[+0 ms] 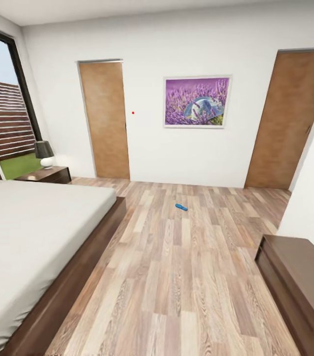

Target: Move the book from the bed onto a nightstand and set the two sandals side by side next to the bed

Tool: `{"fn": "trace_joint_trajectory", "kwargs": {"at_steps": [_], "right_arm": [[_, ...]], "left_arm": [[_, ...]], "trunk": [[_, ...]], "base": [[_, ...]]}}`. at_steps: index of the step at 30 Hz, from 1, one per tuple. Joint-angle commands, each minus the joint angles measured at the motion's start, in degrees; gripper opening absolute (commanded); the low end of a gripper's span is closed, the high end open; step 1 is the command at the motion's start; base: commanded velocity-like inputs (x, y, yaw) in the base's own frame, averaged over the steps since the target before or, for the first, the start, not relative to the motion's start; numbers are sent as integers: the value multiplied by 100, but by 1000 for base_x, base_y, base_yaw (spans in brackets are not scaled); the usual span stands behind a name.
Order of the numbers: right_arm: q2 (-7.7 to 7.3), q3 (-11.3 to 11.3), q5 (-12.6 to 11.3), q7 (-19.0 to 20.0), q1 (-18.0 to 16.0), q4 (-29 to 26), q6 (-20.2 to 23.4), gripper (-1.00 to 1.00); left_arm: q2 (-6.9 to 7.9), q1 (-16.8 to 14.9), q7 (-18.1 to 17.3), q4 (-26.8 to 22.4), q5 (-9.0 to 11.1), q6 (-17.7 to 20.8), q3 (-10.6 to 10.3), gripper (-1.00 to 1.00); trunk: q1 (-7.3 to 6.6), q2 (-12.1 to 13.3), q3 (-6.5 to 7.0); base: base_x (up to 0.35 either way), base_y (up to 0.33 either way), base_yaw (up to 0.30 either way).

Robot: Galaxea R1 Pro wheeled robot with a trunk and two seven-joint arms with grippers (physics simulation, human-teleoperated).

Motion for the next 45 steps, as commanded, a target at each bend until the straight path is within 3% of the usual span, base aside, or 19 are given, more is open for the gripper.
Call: {"fn": "trace_joint_trajectory", "kwargs": {"at_steps": [1, 45], "right_arm": [[1, -8, -6, -1, -1, 2, -18, 100], [1, 0, 2, -1, -1, 3, -18, 100]], "left_arm": [[-1, -5, 3, 5, 2, -18, 1, 100], [-3, -4, 3, 5, 2, -18, 1, 100]], "trunk": [[0, -3, -6], [0, -3, -6]], "base": [[0, 0, 293], [0, 0, 293]]}}
